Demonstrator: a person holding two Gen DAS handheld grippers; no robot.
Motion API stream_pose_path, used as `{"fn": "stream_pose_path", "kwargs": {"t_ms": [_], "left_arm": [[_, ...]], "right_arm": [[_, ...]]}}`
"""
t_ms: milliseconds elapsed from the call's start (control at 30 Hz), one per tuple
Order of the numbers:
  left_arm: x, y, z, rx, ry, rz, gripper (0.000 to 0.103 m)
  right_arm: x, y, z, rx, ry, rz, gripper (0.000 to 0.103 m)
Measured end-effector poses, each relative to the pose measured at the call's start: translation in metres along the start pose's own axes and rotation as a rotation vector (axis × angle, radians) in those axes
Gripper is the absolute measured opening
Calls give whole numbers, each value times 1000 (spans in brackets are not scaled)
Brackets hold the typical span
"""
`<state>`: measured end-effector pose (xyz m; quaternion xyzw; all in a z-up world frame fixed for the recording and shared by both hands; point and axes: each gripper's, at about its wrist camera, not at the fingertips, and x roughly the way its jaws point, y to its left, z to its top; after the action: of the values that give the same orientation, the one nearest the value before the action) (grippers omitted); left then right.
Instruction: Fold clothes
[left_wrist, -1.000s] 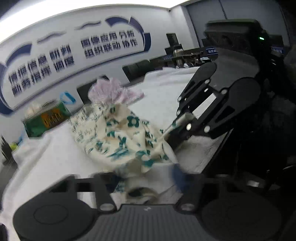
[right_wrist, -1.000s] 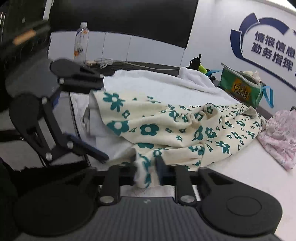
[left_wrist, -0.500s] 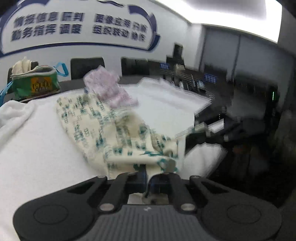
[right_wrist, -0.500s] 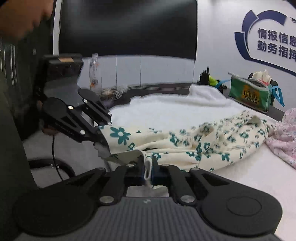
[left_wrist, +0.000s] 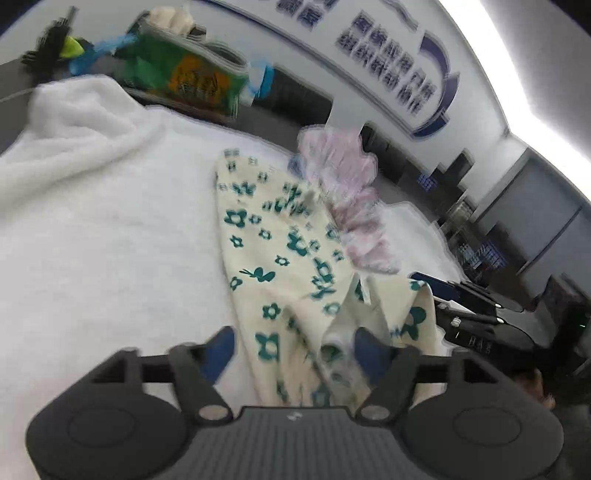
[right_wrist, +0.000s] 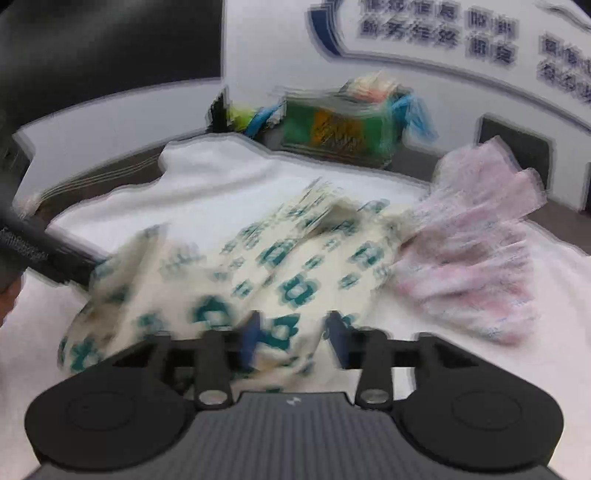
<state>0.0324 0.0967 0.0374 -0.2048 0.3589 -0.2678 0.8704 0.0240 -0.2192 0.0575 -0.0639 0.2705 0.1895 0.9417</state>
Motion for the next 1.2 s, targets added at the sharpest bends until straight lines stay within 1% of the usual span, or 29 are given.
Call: {"fn": "stream_pose_path", "kwargs": {"t_ms": [33, 67, 100, 133, 167, 200, 267, 333, 400, 467, 500, 533, 567, 600, 633, 667, 700, 767, 833, 867, 933, 967, 1000, 1033, 1067, 1100, 1133, 1167, 1200], "left_arm": [[-15, 1, -9, -1, -37, -34, 84], [-28, 1, -17, -1, -72, -65, 88], [-30, -4, -25, 13, -87, -78, 89], [-31, -9, -32, 27, -102, -91, 89], [-33, -15, -39, 44, -115, -101, 89], [-30, -23, -43, 82, -110, -84, 89], [-20, -37, -47, 170, -116, -24, 89], [-10, -42, -52, 235, -112, -9, 89], [1, -40, -55, 228, -62, -6, 86], [5, -40, -58, 234, -45, -2, 83], [6, -40, -58, 238, -45, -6, 81], [6, -40, -58, 239, -39, -15, 71], [6, -39, -59, 240, -32, -22, 46], [8, -39, -58, 239, -18, -22, 32], [9, -38, -58, 239, -3, -21, 17], [10, -38, -58, 239, 11, -21, 10], [9, -38, -59, 238, 23, -21, 7], [-1, -38, -63, 238, 61, -30, 3], [-14, -38, -68, 232, 100, -48, 2], [-23, -39, -73, 239, 116, -73, 2], [-37, -41, -86, 224, 147, -121, 2], [-38, -43, -92, 225, 167, -125, 3], [-37, -43, -94, 234, 163, -122, 5], [-36, -42, -97, 244, 159, -118, 11], [-35, -42, -98, 250, 155, -115, 28], [-31, -41, -94, 235, 147, -110, 41], [-27, -40, -89, 219, 139, -105, 65], [-24, -39, -85, 203, 132, -99, 77], [-20, -38, -80, 187, 124, -94, 79]], "right_arm": [[-15, -6, -1, 18, -34, -25, 55], [-32, -13, -4, 41, -68, -27, 58], [-47, -20, -10, 62, -97, 18, 60], [-61, -25, -19, 81, -123, 83, 68], [-71, -29, -30, 106, -138, 173, 74], [-75, -31, -41, 127, -138, 250, 75], [-74, -21, -61, 117, -102, 321, 75], [-73, -7, -73, 64, -71, 324, 75], [-66, 2, -75, 33, -41, 313, 75], [-59, 11, -78, 1, -11, 302, 73], [-56, 16, -79, -14, 3, 297, 71], [-52, 21, -81, -30, 18, 292, 56], [-49, 25, -82, -46, 33, 286, 37], [-46, 26, -82, -42, 45, 287, 32], [-47, 24, -83, -32, 37, 302, 26], [-50, 21, -83, -25, 20, 322, 13], [-56, 22, -84, -38, 4, 338, 9], [-70, 27, -85, -91, -14, 361, 4], [-83, 33, -84, -140, -4, 392, 1], [-93, 36, -85, -165, 1, 418, 1], [-110, 42, -92, -202, 43, 462, 1], [-118, 45, -95, -218, 68, 483, 1], [-124, 47, -98, -224, 93, 489, 1], [-126, 47, -100, -209, 111, 489, 3], [-126, 45, -101, -186, 125, 491, 9], [-126, 40, -101, -144, 118, 491, 14], [-125, 33, -99, -93, 99, 492, 35], [-124, 27, -96, -41, 81, 492, 56], [-123, 20, -94, 11, 62, 492, 60]]}}
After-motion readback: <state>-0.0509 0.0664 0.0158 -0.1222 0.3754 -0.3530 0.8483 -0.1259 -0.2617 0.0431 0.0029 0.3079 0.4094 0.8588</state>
